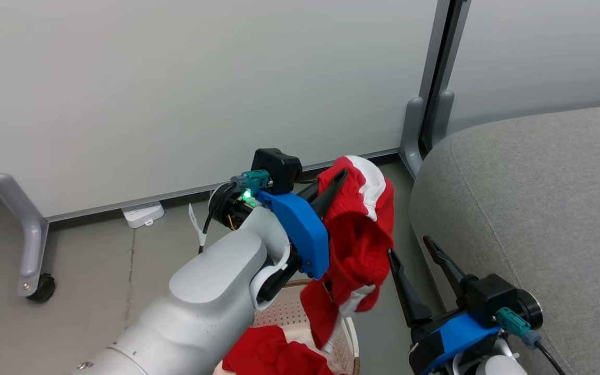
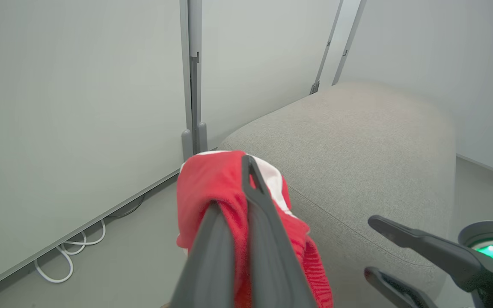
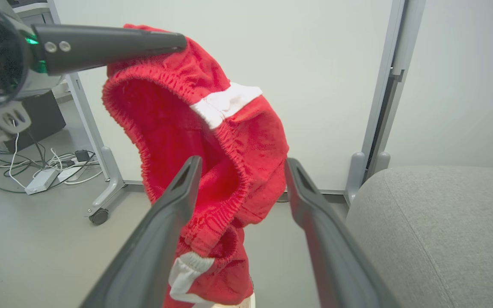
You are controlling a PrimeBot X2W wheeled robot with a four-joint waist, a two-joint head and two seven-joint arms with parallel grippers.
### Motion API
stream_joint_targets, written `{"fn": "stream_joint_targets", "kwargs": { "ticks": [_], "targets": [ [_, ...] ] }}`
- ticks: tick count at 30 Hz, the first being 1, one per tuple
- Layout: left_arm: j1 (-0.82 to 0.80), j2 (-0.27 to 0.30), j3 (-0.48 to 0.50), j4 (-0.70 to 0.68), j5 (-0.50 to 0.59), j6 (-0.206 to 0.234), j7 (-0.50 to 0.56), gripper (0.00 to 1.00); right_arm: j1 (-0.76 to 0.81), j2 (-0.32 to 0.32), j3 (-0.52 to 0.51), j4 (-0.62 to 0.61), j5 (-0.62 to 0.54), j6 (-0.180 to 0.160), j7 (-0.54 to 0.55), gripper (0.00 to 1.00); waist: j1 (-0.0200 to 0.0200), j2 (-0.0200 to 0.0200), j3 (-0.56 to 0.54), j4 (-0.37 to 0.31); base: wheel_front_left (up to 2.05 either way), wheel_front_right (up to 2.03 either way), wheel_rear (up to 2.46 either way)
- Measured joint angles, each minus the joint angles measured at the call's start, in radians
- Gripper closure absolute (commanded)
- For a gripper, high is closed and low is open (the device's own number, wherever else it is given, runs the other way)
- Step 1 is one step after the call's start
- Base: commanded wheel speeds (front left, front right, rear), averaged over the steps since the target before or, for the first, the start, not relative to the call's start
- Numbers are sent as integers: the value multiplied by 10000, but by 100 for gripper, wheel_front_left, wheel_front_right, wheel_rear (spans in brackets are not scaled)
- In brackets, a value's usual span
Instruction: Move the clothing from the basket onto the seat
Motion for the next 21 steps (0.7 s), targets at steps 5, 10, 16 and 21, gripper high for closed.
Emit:
{"fn": "stream_joint_targets", "kwargs": {
  "ticks": [5,10,16,21],
  "targets": [
    [-11,2,-332,205,-297,2,-157,100,14,0,-6,-33,13,0,2,0,0,0,4,6,0,0,0],
    [-166,2,-652,219,-562,29,-245,100,-15,0,-98,90,38,0,102,0,0,0,11,77,0,0,0],
    [-345,0,-1016,82,-867,88,-397,100,-652,-2,165,564,-88,0,276,0,0,0,30,167,0,0,0],
    [-375,4,-1279,81,-1076,127,-525,100,-1252,0,414,1333,-244,0,336,0,0,0,59,236,0,0,0]
  ]
}}
